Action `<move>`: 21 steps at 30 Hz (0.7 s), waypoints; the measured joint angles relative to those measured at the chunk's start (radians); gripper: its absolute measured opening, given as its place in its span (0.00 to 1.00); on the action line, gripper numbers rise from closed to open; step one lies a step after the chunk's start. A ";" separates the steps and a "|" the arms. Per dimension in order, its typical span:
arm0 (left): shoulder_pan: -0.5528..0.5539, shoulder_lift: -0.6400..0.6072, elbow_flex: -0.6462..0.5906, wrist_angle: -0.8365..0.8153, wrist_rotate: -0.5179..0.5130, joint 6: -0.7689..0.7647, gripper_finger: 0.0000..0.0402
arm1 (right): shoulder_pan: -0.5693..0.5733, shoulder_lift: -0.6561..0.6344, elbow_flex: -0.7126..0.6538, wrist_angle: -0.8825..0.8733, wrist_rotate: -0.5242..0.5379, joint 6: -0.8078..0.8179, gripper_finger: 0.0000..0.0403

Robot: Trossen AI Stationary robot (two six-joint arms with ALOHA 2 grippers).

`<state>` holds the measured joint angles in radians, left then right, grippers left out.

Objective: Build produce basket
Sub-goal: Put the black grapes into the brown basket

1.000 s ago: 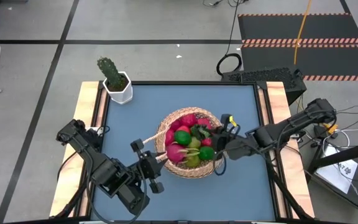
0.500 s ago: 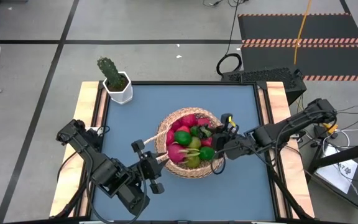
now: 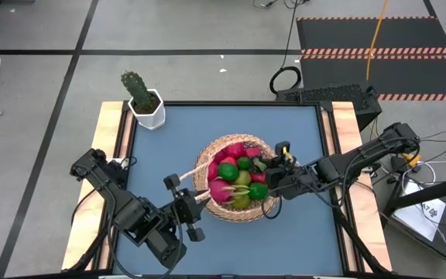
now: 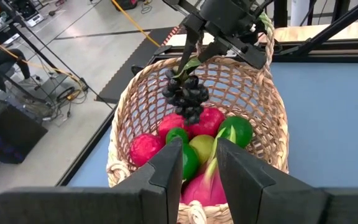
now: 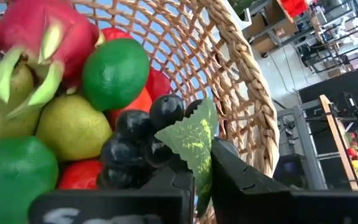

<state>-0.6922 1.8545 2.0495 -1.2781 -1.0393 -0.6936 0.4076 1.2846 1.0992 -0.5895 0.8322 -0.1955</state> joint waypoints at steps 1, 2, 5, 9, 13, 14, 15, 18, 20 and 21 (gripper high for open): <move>0.000 0.000 0.000 0.000 0.000 -0.001 0.25 | 0.000 0.000 0.000 -0.004 -0.001 -0.004 0.05; 0.000 0.000 0.000 0.000 0.000 -0.001 0.25 | 0.000 0.000 0.000 -0.013 -0.008 -0.008 0.05; 0.000 0.000 0.000 0.000 0.000 -0.001 0.25 | 0.000 0.000 0.000 -0.037 -0.027 -0.010 0.05; 0.000 0.000 0.000 0.000 0.000 -0.003 0.25 | 0.000 0.000 0.000 -0.060 -0.027 -0.010 0.06; 0.000 0.000 0.000 0.001 0.000 -0.004 0.25 | 0.000 0.000 0.000 -0.086 -0.027 -0.010 0.07; 0.000 0.000 0.000 0.001 0.000 -0.004 0.25 | 0.000 0.000 0.000 -0.093 -0.027 -0.010 0.07; 0.000 0.000 0.000 0.002 0.000 -0.004 0.25 | 0.000 0.000 0.000 -0.098 -0.027 -0.010 0.07; 0.000 0.000 0.000 0.003 0.000 -0.004 0.25 | 0.000 0.000 0.000 -0.104 -0.027 -0.010 0.07; 0.000 0.000 0.000 0.004 0.000 -0.004 0.25 | 0.000 0.000 0.000 -0.107 -0.027 -0.011 0.07; 0.000 0.000 0.000 0.004 0.000 -0.004 0.25 | 0.000 0.000 0.000 -0.109 -0.027 -0.015 0.07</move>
<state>-0.6922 1.8545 2.0495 -1.2743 -1.0393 -0.6971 0.4072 1.2846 1.0992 -0.6989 0.8051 -0.2104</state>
